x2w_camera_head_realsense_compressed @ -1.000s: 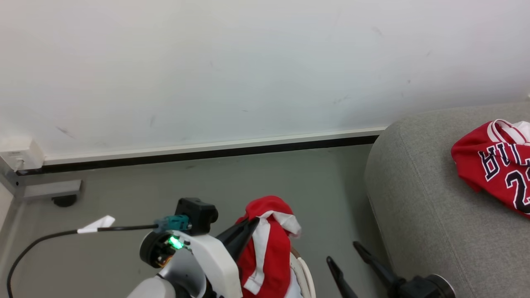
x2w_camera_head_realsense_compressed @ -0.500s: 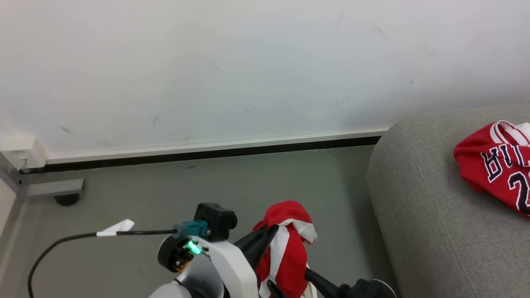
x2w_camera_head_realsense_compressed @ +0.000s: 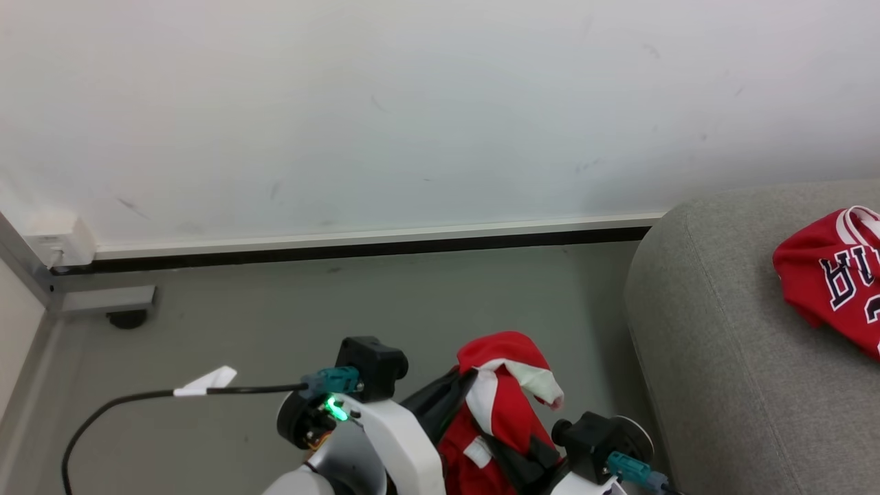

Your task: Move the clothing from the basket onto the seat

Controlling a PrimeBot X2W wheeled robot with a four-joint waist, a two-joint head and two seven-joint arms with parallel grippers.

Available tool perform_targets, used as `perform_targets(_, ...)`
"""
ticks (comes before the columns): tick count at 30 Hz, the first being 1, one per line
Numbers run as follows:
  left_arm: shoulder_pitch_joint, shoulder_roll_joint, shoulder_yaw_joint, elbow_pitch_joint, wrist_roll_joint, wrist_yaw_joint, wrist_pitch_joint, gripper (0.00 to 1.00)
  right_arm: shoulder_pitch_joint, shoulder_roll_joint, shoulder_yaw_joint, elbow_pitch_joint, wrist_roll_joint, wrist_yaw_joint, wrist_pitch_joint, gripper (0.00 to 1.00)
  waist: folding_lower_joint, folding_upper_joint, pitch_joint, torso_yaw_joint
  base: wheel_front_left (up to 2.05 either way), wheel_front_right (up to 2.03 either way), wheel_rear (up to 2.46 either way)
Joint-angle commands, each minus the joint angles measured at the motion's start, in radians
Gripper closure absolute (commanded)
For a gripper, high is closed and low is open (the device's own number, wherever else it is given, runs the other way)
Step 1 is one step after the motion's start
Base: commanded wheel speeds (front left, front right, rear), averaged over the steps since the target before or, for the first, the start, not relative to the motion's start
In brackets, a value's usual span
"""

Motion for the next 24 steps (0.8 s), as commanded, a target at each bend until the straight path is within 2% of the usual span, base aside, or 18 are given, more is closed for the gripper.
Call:
perform_targets(1,-0.009,0.003,0.006,0.001,0.020,0.005,-0.018,0.56,-0.011,0.001,-0.003,0.002,0.015,-0.002,-0.008,1.00,0.0000,-0.0001,0.002,0.002,0.00,0.00,0.00)
perform_targets(2,-0.009,0.003,0.009,0.002,0.019,0.007,-0.028,0.08,-0.019,0.000,-0.005,0.005,0.017,-0.002,-0.011,1.00,0.0000,-0.0001,0.003,0.003,0.00,0.00,0.00)
perform_targets(3,-0.007,0.003,0.012,0.005,0.021,0.011,-0.036,0.00,-0.026,0.000,-0.009,0.007,0.018,-0.002,-0.011,1.00,0.0000,-0.0001,0.005,0.003,0.00,0.00,0.00)
perform_targets(10,0.032,0.008,0.026,0.025,0.063,0.019,-0.166,0.00,-0.055,0.001,-0.082,0.002,0.000,-0.002,-0.018,1.00,0.0000,-0.0001,0.013,-0.007,0.00,0.00,0.00)
perform_targets(19,0.121,0.034,-0.005,0.116,0.094,-0.049,-0.393,0.00,-0.088,0.001,-0.167,-0.012,-0.047,-0.002,-0.018,1.00,0.0000,-0.0001,0.015,-0.012,0.00,0.00,0.00)
perform_targets(24,0.144,0.032,-0.022,0.171,0.093,-0.074,-0.457,0.00,-0.106,0.001,-0.197,-0.008,-0.064,-0.002,-0.018,1.00,0.0000,-0.0001,0.012,-0.010,0.00,0.00,0.00)
